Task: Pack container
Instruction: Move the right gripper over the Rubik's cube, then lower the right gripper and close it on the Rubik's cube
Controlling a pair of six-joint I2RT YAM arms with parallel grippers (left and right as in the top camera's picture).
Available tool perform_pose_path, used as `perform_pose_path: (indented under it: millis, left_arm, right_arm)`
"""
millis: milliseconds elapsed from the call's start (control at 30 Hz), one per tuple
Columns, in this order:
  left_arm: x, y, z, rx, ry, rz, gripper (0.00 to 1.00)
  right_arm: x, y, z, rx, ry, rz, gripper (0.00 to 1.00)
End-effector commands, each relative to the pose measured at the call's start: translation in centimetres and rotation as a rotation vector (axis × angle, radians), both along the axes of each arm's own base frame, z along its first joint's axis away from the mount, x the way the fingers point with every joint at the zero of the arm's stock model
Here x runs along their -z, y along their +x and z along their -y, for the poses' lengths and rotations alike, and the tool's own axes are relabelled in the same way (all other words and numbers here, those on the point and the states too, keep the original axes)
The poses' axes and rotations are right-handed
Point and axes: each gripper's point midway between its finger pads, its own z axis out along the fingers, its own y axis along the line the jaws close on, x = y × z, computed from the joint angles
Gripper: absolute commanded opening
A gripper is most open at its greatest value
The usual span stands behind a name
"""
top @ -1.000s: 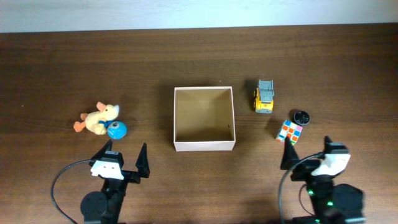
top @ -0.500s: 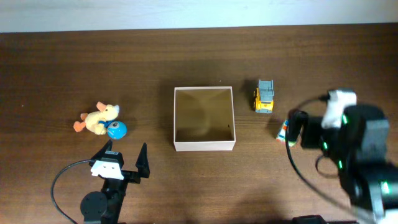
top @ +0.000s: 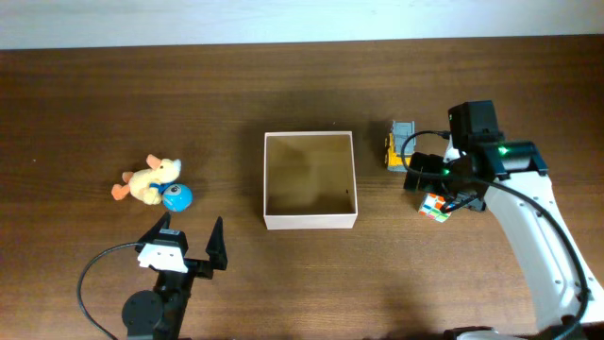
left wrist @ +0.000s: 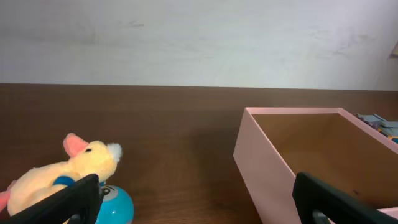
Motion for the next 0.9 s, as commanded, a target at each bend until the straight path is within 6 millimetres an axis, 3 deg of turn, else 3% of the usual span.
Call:
perform_pose_path:
  millis: [0,167,400,500,867]
  left_arm:
    - [0.0,-0.1,0.3,0.017,0.018,0.009,0.99]
    - [0.0,-0.1,0.3,0.017,0.018,0.009,0.99]
    - [0.0,-0.1,0.3,0.017,0.018,0.009,0.99]
    - [0.0,-0.1,0.3,0.017,0.018,0.009,0.99]
    - [0.0,-0.1,0.3,0.017,0.018,0.009,0.99]
  right_arm:
    - [-0.2,0.1,2.4,0.241,-0.089,0.009,0.99]
    - [-0.4,0.2,3.6,0.345,-0.132,0.028,0.99]
    - [0.2,0.3,3.8,0.303,-0.159,0.021,0.99]
    - [2.0,-0.7,4.6,0.300,-0.196,-0.014,0.99]
    - [5.8,-0.3,4.7,0.146,-0.120,-0.001,0.99]
